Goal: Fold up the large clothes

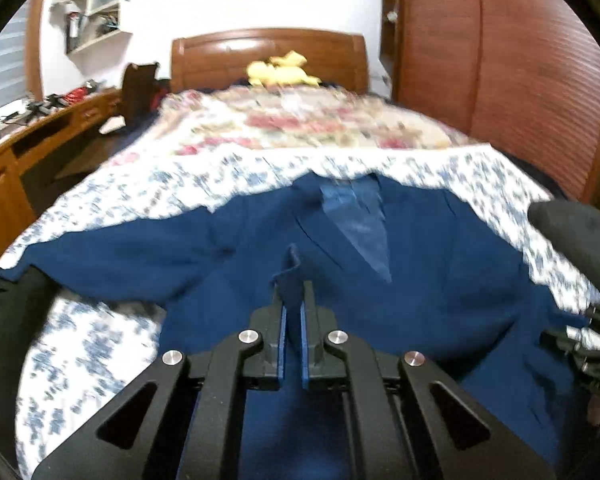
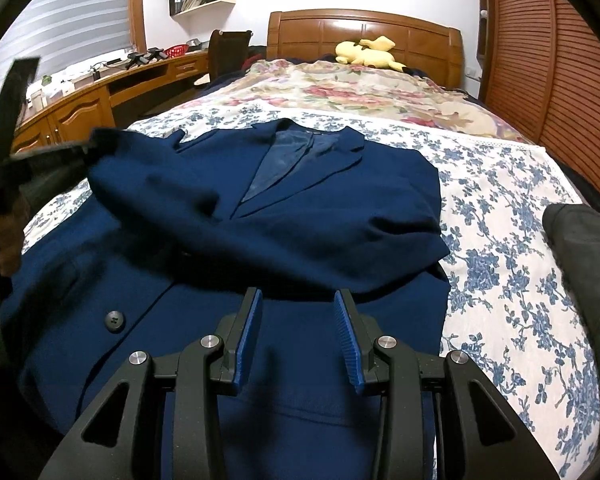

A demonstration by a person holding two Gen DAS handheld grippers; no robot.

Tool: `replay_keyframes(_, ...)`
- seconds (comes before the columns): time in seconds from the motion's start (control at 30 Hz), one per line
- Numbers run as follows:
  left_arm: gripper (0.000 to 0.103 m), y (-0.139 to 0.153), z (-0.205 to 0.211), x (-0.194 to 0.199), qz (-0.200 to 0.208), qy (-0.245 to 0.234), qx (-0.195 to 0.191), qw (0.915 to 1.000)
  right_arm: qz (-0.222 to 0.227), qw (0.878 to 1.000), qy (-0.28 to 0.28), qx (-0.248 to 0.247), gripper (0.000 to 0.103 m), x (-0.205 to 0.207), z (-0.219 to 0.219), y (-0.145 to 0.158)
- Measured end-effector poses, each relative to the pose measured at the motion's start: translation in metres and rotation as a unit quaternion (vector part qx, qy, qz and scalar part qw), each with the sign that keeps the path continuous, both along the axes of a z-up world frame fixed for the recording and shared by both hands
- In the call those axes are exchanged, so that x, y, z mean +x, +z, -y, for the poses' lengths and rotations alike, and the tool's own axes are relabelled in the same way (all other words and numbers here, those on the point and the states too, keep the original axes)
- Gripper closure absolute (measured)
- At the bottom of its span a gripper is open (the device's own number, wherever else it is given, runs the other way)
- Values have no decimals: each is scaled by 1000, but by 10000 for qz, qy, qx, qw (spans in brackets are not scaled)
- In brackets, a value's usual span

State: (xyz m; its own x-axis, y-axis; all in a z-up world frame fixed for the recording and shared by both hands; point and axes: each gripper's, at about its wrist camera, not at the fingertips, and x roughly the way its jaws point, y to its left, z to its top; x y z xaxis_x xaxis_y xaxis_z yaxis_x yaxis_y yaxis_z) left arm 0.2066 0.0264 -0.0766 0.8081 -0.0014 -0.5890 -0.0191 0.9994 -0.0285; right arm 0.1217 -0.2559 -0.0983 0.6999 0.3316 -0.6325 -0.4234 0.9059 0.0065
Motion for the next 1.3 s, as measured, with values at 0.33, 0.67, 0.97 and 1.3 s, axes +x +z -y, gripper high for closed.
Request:
replay_keyframes(0.33,97,-18,3,-53,-222,-139,30,9997,8,9999,-47,-139,64,2,-2,-2)
replay_keyframes(0.67,93,-33,8,-93,-517,-347,-237,9978,73,9988,-453,168,64,5,34,10)
replay_keyframes(0.97,57,-28,-5,-112,-260,-336,-156,9990,102,9968,-757,240,64,9,46,14)
replay_keyframes(1.3,22,-15,-46,-109,-40,-44,-114,9999,-60,9993,-353,120,64,25,2,3)
